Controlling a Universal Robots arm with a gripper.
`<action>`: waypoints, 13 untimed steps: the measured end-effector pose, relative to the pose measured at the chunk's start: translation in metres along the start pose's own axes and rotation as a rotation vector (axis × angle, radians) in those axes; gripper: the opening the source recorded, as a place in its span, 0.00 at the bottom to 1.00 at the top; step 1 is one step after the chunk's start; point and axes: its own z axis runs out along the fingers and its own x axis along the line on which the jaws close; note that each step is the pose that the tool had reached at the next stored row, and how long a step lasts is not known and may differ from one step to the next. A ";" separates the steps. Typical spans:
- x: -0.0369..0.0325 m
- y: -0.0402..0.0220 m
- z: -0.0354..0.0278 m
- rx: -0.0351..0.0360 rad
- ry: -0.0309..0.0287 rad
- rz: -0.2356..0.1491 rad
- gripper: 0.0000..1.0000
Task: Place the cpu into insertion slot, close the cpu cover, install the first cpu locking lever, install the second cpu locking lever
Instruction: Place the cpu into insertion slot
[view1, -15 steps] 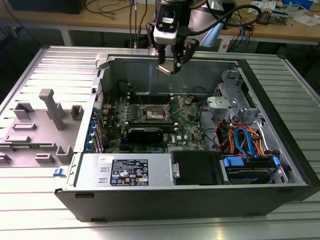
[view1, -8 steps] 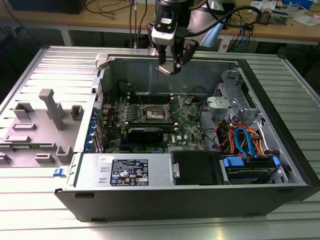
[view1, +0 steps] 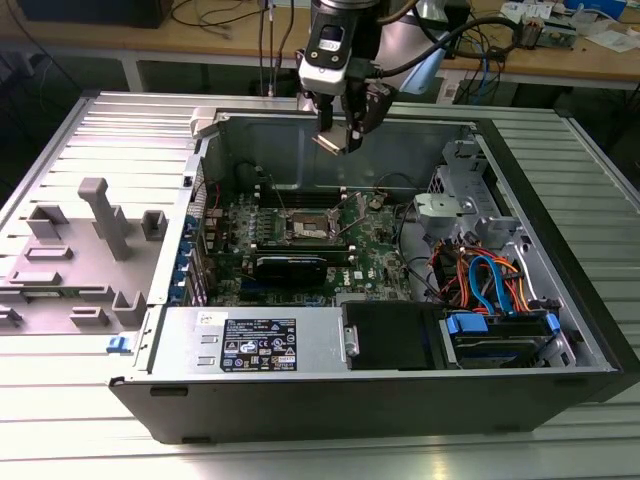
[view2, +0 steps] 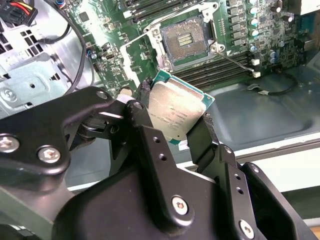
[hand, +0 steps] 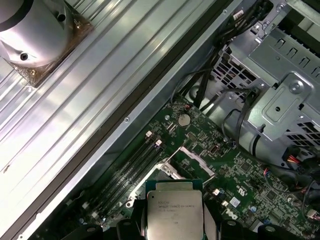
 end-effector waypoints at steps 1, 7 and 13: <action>0.0000 0.0000 0.0002 -0.0001 -0.0002 0.003 0.55; -0.0001 -0.0001 0.0010 -0.0002 -0.0019 0.026 0.55; 0.0000 -0.0002 0.0010 -0.0004 -0.0026 0.036 0.55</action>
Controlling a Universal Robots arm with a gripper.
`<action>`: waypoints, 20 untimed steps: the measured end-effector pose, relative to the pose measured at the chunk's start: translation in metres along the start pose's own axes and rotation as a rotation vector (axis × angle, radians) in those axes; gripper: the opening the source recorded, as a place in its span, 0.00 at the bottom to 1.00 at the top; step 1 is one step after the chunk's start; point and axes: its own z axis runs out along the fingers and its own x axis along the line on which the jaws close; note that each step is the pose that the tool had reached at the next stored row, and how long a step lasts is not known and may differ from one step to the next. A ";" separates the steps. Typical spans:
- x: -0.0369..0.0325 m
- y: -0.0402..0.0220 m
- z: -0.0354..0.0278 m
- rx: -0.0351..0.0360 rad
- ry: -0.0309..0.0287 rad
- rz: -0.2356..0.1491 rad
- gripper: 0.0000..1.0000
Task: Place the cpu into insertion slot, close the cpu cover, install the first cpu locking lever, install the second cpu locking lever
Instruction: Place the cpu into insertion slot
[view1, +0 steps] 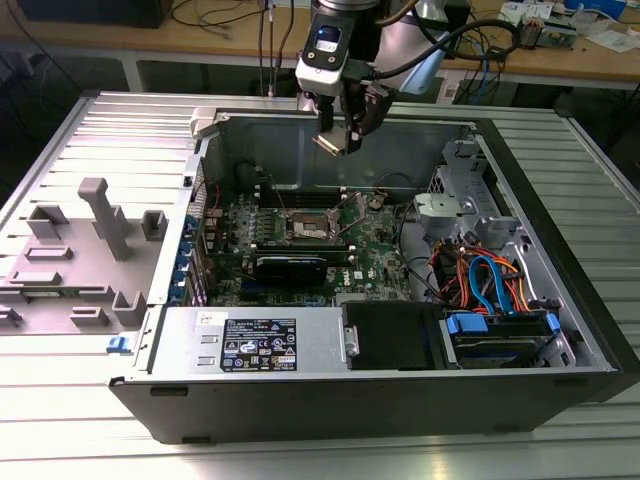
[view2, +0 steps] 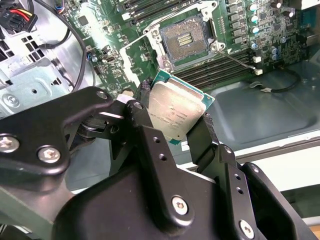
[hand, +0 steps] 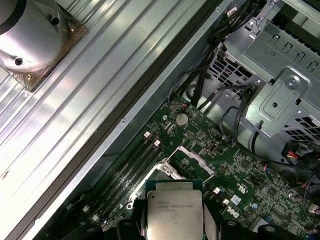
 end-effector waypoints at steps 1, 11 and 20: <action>0.0000 0.0000 0.0001 -0.0001 -0.0005 0.007 0.55; -0.0003 -0.0001 0.0007 -0.0017 -0.0047 0.074 0.55; -0.0004 -0.0001 0.0007 -0.0053 -0.0047 0.125 0.55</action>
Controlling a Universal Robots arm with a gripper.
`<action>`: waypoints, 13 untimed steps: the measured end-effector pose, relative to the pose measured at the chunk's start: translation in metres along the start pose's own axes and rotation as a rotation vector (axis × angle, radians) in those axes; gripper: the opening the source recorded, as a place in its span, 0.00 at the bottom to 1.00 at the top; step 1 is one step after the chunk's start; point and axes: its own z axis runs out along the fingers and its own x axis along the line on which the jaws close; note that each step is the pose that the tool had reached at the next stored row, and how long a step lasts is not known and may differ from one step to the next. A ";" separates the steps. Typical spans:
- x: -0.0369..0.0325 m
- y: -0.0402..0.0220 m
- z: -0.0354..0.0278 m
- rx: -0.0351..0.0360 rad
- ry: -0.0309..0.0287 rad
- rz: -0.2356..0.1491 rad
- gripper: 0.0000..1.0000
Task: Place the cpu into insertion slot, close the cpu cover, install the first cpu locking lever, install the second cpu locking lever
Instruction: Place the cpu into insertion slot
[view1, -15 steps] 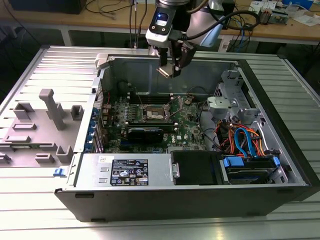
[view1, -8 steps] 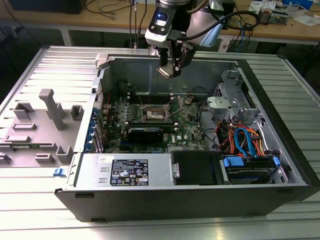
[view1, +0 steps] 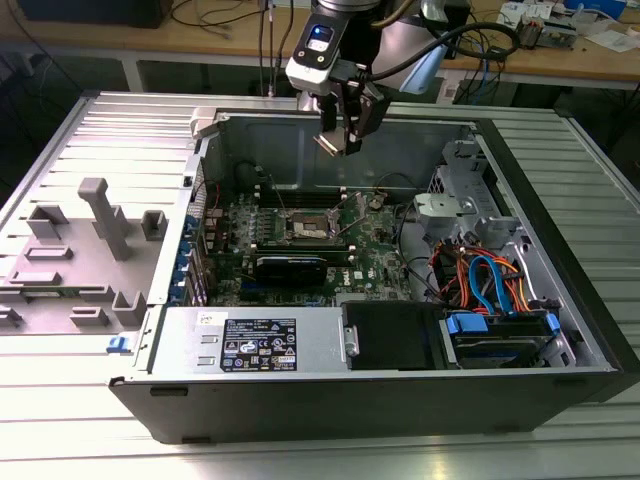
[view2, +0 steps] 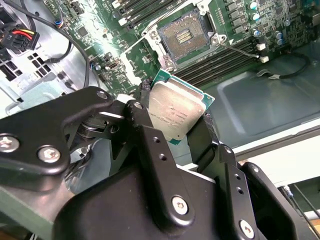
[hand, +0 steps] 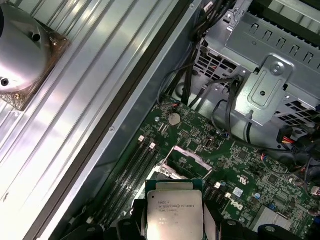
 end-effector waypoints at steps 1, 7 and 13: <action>0.0000 0.0000 0.0000 -0.0004 0.0002 0.005 0.55; 0.0000 -0.0004 0.0000 -0.0028 0.0021 0.021 0.55; 0.0001 -0.0005 0.0000 -0.0031 0.0013 0.032 0.55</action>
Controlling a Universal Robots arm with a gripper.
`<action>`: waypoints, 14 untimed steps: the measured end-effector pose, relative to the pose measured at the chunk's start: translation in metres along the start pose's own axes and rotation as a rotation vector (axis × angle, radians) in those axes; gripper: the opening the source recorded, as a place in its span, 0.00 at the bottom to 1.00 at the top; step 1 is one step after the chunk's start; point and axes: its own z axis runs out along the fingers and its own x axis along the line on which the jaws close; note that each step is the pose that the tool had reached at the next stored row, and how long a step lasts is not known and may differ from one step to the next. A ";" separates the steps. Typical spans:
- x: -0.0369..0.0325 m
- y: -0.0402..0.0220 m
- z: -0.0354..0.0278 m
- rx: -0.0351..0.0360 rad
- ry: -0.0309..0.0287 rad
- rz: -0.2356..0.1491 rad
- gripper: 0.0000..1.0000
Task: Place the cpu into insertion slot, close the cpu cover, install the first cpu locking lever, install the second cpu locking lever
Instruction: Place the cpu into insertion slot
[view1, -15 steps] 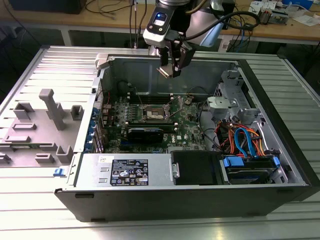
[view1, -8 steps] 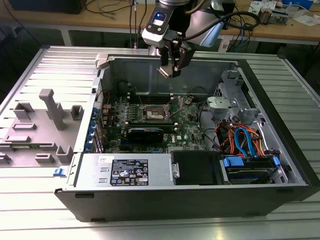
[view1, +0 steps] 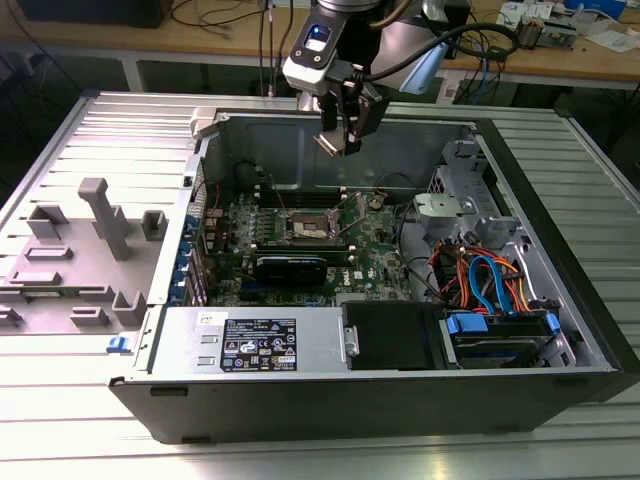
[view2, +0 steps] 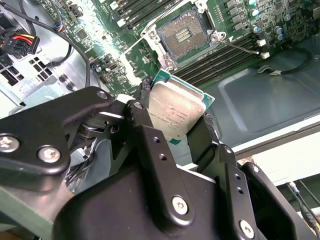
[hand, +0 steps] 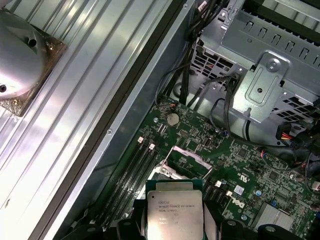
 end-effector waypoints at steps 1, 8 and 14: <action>0.0000 0.0000 0.0000 0.0000 0.0000 0.001 0.55; 0.0000 0.0000 0.0000 0.0000 0.0000 0.001 0.55; 0.0000 0.0000 0.0000 -0.0001 -0.0005 0.007 0.55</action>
